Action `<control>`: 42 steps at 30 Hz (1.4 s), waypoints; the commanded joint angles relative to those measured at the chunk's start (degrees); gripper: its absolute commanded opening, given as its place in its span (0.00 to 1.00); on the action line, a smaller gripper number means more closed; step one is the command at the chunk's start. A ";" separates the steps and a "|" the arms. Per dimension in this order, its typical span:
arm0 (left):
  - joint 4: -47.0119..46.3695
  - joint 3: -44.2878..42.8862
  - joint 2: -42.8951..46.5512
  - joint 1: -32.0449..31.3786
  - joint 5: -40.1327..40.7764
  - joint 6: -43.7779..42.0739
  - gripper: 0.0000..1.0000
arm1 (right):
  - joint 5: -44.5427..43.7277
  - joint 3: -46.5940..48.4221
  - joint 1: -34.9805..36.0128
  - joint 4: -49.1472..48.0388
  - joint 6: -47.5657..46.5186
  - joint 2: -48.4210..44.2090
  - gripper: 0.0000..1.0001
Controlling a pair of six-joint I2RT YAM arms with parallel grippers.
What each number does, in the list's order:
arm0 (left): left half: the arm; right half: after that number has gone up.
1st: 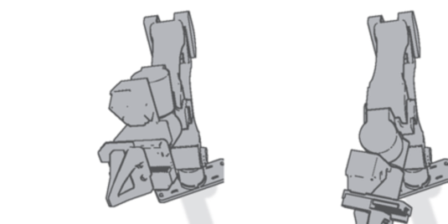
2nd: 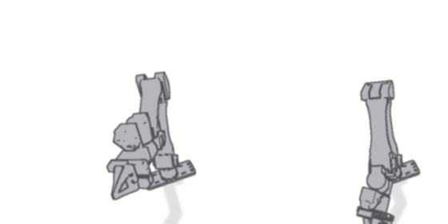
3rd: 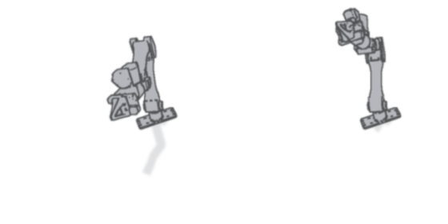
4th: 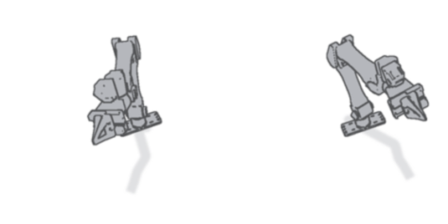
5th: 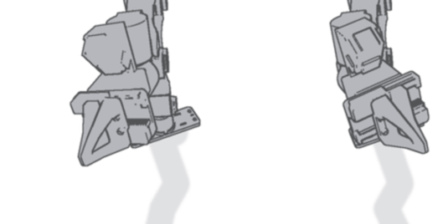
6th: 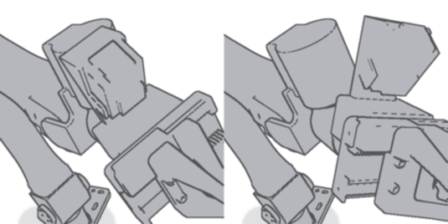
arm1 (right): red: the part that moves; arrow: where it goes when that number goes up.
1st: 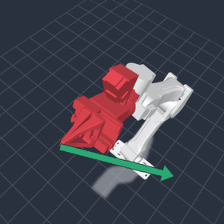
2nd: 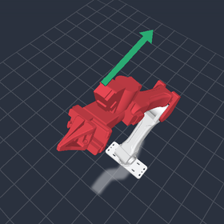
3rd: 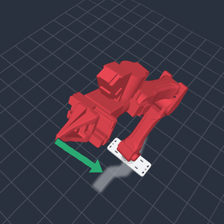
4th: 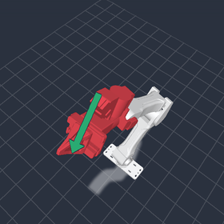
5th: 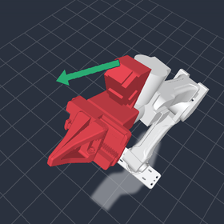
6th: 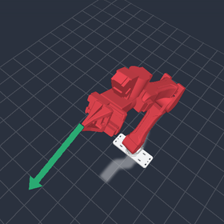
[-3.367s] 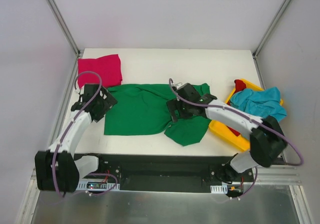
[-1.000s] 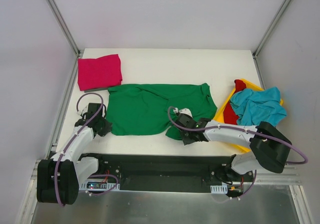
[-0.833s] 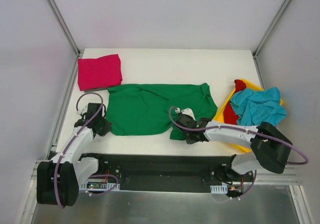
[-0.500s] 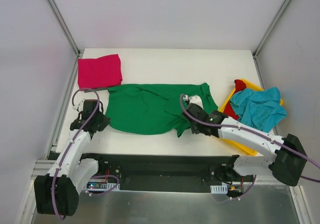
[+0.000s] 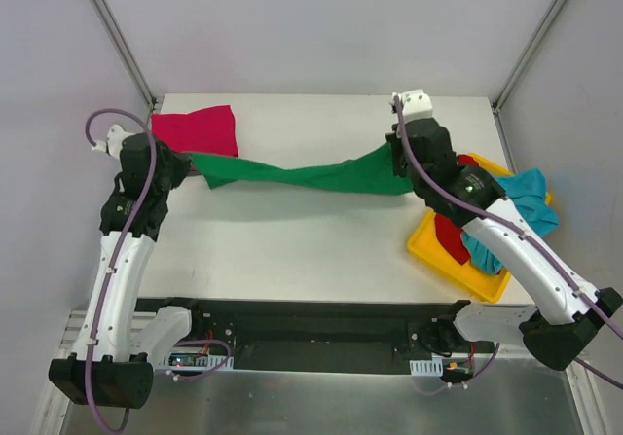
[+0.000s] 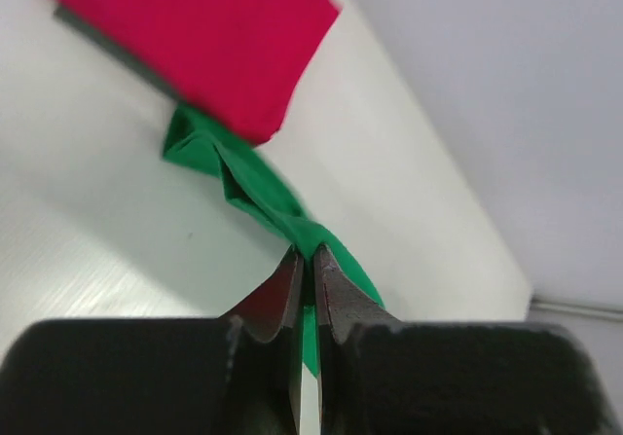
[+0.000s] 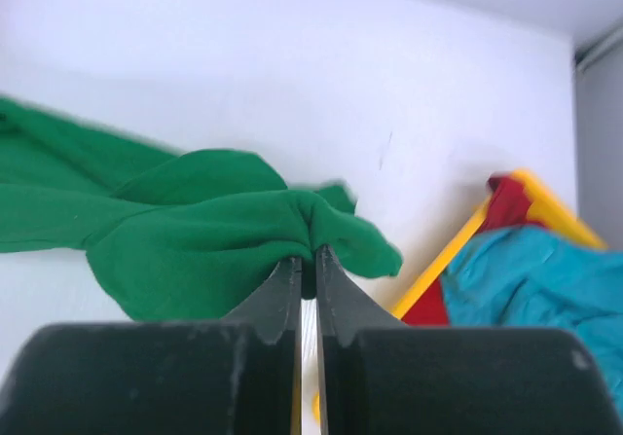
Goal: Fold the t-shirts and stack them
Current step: Flatten out the tshirt
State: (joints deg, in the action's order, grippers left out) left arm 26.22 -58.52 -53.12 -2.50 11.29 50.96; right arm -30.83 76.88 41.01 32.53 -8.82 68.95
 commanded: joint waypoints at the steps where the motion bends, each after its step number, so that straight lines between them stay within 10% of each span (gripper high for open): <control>1: -1.17 -11.42 2.32 0.39 5.75 -1.12 0.00 | -4.85 11.68 -0.06 -1.16 -10.59 -1.45 0.00; 20: -3.98 -47.63 6.45 0.39 5.33 -17.99 0.00 | 18.33 59.08 6.36 10.27 -19.83 -2.76 0.00; 25: -4.07 -51.95 6.80 0.39 4.97 -18.88 0.00 | 25.82 58.91 6.36 8.78 -18.69 -5.40 0.00; 34: -4.16 -46.78 1.90 0.48 4.79 -17.21 0.00 | 5.55 58.21 6.36 4.12 -28.43 1.00 0.00; 42: -4.42 -27.65 -9.52 0.39 9.26 -14.93 0.00 | 0.22 40.49 -4.44 1.83 -27.31 12.08 0.01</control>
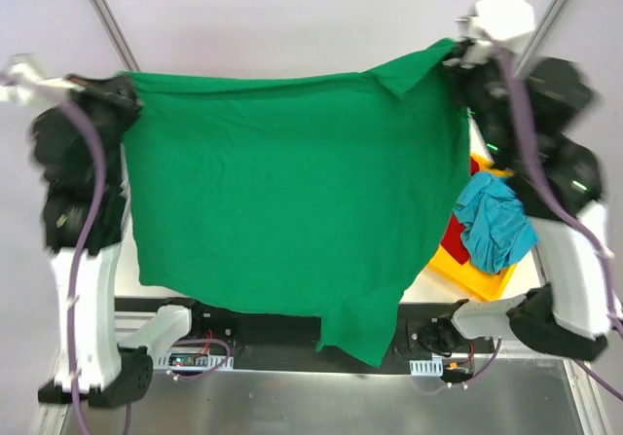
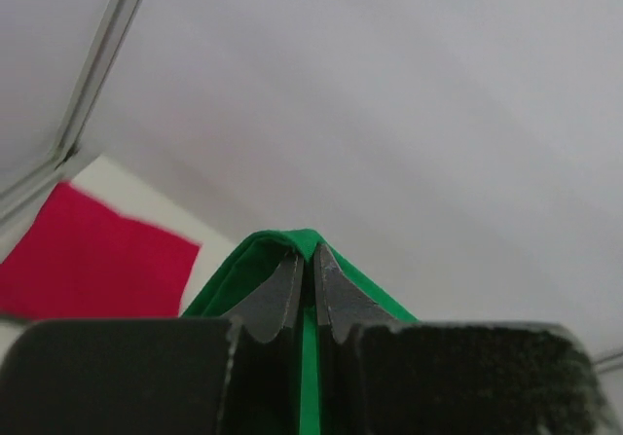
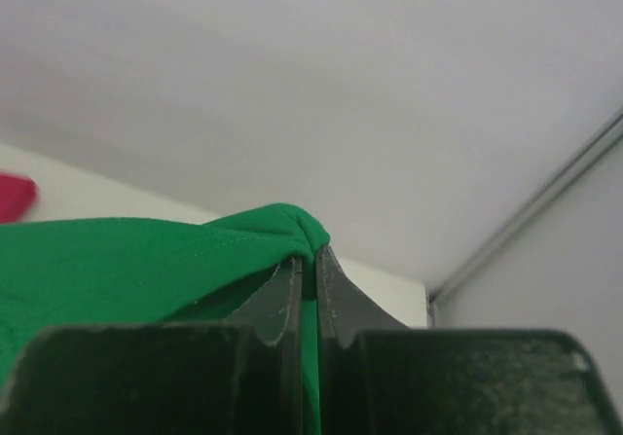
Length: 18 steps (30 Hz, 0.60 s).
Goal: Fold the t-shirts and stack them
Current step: Flatten out the tshirt
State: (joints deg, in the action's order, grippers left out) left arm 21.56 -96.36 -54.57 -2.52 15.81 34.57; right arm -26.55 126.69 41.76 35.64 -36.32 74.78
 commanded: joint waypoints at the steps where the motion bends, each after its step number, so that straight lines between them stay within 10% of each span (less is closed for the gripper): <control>1: -0.29 14.14 -10.28 0.42 5.19 1.90 0.00 | -2.82 -12.75 -6.24 -1.45 1.67 7.56 0.02; 8: -6.00 25.61 -34.25 1.90 -5.09 2.09 0.00 | 8.78 -27.81 -12.14 -4.25 14.42 25.65 0.03; 18: -6.27 17.87 -53.80 5.51 -13.61 1.03 0.00 | 10.38 -18.76 -12.31 0.75 17.68 44.22 0.04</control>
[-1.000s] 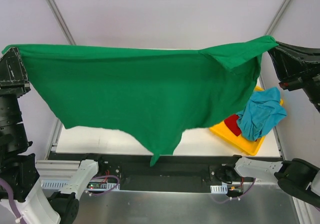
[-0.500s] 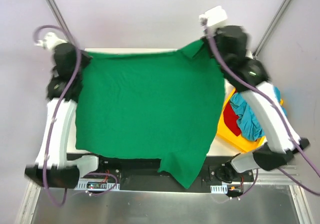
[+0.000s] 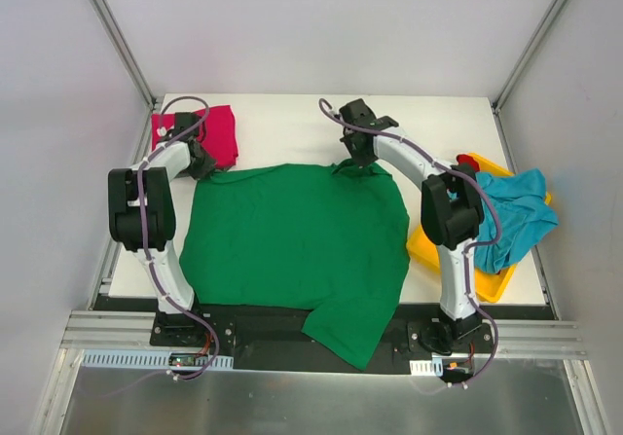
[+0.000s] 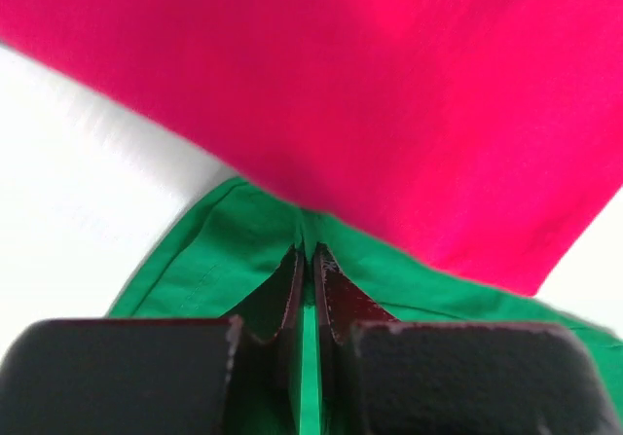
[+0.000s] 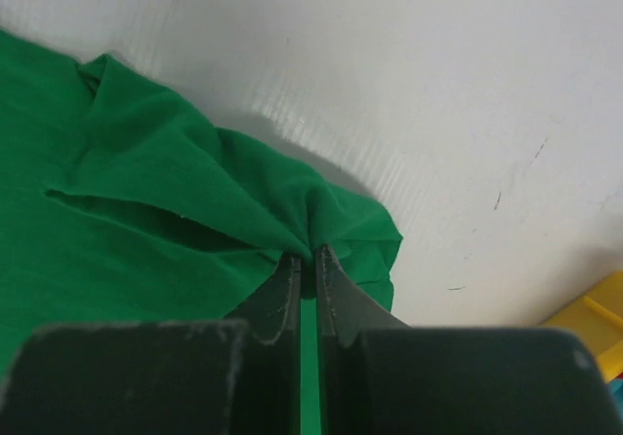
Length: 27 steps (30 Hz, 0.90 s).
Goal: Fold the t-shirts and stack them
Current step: Flatten out the tshirt, then fold the flattened tshirt in 1/3 of the way
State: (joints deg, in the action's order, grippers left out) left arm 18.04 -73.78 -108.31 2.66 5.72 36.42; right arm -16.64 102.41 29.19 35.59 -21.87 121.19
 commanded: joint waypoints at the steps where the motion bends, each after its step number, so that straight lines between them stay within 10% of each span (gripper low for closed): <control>1: -2.75 -4.62 -0.23 0.42 -3.87 -0.65 0.00 | 0.56 5.34 0.34 1.05 3.41 -2.53 0.05; 27: -1.00 15.15 22.61 1.74 -0.89 0.57 0.00 | -3.04 -15.57 11.67 22.93 19.92 -26.52 0.08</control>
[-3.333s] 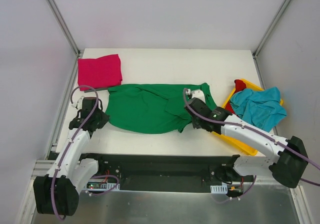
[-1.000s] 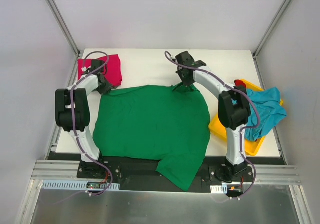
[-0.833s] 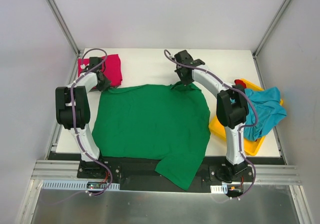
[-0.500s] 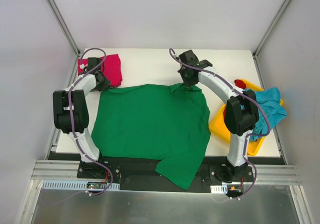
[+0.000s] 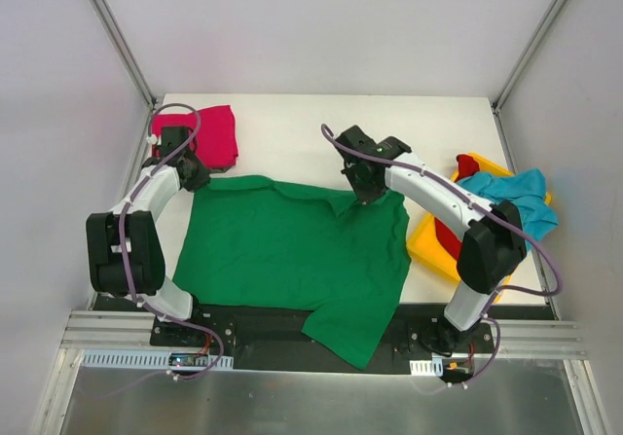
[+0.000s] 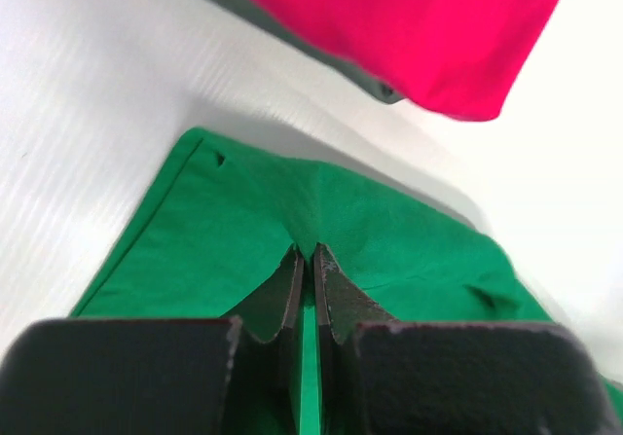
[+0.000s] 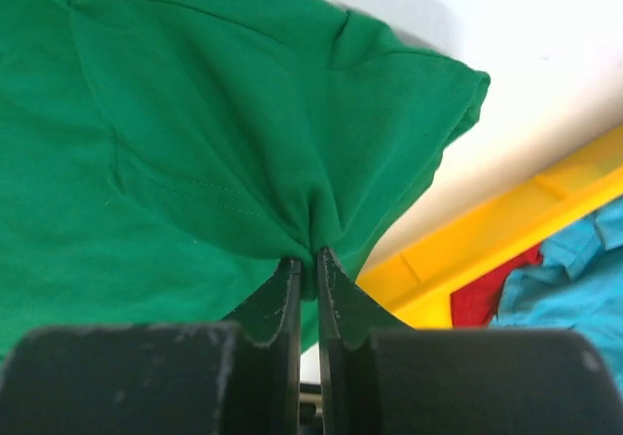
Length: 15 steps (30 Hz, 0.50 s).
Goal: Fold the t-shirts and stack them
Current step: Fold the flattened tshirt in 1/3 of the way
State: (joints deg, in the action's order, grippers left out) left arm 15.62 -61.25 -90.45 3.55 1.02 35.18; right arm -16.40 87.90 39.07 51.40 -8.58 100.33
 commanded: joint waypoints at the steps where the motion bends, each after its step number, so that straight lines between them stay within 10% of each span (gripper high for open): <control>1: 2.04 3.24 5.72 0.76 4.95 2.69 0.00 | -3.63 -1.93 2.41 7.83 7.78 -6.20 0.08; 15: 6.00 11.59 12.05 0.84 12.68 9.72 0.00 | 1.62 -13.97 10.32 8.91 19.57 -11.30 0.23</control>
State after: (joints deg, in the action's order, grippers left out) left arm 18.48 -51.22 -81.03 3.86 8.25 41.36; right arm -18.55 76.88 48.10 59.31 7.18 92.58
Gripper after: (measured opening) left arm 0.011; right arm 0.207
